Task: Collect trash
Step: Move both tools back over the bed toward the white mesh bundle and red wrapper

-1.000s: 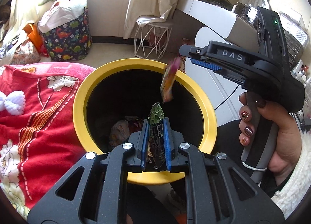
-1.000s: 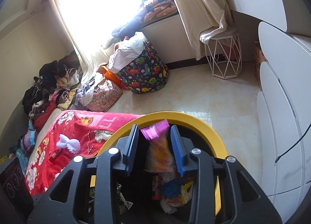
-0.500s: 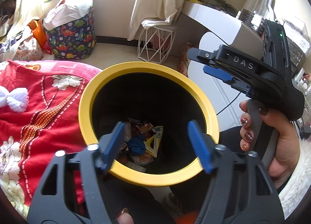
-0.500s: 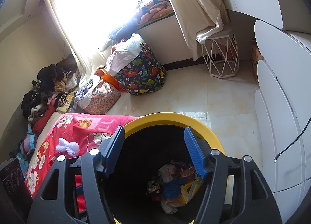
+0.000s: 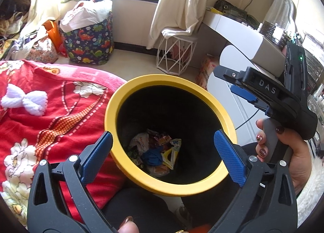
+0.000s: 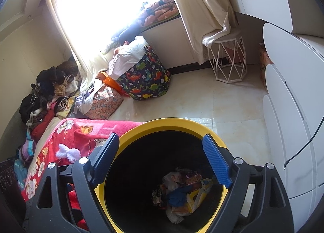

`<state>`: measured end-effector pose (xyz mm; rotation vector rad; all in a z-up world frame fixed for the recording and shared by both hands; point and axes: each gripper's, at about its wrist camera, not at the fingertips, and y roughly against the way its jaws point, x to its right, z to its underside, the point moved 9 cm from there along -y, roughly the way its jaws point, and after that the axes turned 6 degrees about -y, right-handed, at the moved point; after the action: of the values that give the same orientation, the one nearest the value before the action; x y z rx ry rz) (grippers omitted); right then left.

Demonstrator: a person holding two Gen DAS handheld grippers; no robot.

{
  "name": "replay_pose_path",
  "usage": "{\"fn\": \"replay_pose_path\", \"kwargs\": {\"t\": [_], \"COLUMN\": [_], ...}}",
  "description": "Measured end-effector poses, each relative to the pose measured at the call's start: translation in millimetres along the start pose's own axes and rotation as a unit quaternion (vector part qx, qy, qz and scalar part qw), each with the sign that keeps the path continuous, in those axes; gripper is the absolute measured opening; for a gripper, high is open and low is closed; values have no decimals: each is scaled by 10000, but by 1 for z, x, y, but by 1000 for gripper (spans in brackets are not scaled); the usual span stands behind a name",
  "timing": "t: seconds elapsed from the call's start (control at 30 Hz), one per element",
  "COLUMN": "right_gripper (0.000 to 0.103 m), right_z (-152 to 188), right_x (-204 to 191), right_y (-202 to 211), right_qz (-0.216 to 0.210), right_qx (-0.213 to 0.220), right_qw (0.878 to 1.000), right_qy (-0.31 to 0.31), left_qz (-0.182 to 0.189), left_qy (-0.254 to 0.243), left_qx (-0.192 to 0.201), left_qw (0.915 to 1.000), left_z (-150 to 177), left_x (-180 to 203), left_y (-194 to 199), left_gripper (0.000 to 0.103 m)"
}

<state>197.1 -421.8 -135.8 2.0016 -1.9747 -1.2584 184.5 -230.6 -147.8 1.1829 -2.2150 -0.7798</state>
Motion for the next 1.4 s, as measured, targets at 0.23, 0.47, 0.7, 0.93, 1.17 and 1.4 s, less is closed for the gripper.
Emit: {"fn": "replay_pose_path", "kwargs": {"t": [0.23,0.47,0.7,0.93,1.17,1.4], "right_gripper": [83,83,86,87,87,88], "right_z": [3,7,11,18,36,59], "right_x": [-15,-33,-51,-68,-104,-144], "right_y": [0,2,5,6,4,-5], "right_qz": [-54,-232,-380,-483,-674,-900], "right_qx": [6,73,180,167,75,-154], "right_qw": [9996,9983,9962,9942,9892,9811], "right_qy": [282,530,768,951,1302,1703], "left_qz": [-194,-317,-500,-703,-955,-1420], "left_qy": [91,244,317,465,701,914], "left_qx": [151,245,370,501,683,879], "left_qw": [9997,9989,9976,9952,9906,9817], "left_z": [-5,-5,-9,-10,-14,-13], "left_x": [-18,-34,-53,-78,-113,-163], "left_y": [11,21,32,46,64,85], "left_gripper": [92,92,92,92,92,92]}}
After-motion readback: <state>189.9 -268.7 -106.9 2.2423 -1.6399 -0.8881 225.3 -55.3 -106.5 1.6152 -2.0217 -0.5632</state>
